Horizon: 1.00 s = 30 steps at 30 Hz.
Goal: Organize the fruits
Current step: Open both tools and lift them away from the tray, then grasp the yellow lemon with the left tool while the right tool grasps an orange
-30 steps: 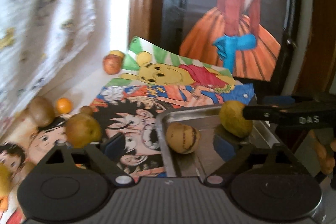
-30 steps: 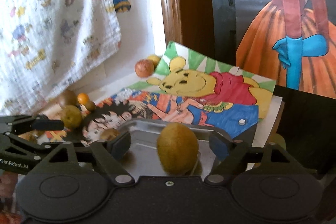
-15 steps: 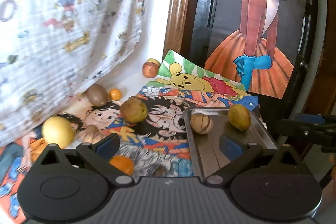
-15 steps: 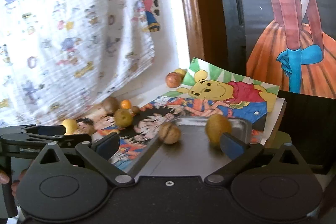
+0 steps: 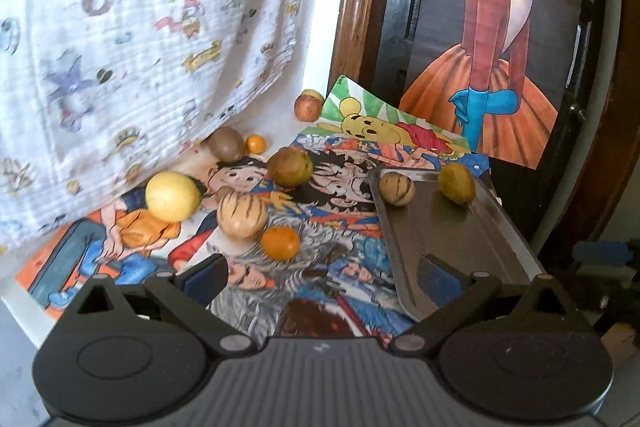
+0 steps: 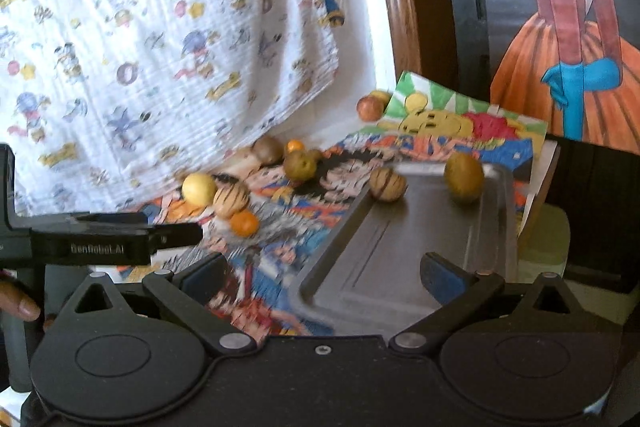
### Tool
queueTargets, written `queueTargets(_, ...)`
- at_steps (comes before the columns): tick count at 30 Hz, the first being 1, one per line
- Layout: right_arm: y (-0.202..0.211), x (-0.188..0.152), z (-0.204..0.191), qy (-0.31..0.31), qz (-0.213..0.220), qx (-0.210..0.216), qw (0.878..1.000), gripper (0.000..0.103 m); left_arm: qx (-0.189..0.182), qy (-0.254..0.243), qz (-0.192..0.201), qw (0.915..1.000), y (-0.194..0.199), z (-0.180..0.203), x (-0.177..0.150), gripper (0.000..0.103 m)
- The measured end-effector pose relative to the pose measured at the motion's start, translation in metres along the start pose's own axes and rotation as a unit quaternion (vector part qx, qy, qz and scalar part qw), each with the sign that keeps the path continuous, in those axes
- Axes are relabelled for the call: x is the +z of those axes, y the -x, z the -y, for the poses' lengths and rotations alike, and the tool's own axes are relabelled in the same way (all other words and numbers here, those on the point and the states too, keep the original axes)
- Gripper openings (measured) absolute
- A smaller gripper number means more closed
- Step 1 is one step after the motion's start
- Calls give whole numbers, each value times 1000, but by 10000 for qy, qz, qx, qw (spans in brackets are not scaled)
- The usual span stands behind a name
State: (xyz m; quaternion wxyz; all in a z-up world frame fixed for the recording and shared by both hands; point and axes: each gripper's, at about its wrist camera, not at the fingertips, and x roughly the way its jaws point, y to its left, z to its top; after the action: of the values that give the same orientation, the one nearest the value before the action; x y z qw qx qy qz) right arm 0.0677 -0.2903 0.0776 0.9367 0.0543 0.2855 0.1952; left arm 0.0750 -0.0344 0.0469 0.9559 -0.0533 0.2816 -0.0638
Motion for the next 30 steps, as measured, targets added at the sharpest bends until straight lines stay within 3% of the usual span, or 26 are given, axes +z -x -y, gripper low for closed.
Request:
queueTargets(8,-7,-27,-16,-265,-528,-69,9982,102,48,350,-507,9981,7,-27,-15,103)
queueTargets(16,-24,-33,-34,-186,-840,134,9962,102,172,1122,-1103,9874,1,-72,-43,103)
queueTargets(21,-40,-26,-51,6,-990,335,9945,102,423,1337,-1209,9827,0,-99,-49,103)
queueTargets(30,-73,7,-94,616,-1097,703,9896,102,1061,1026,-930,9847,-7,-136,-29,103)
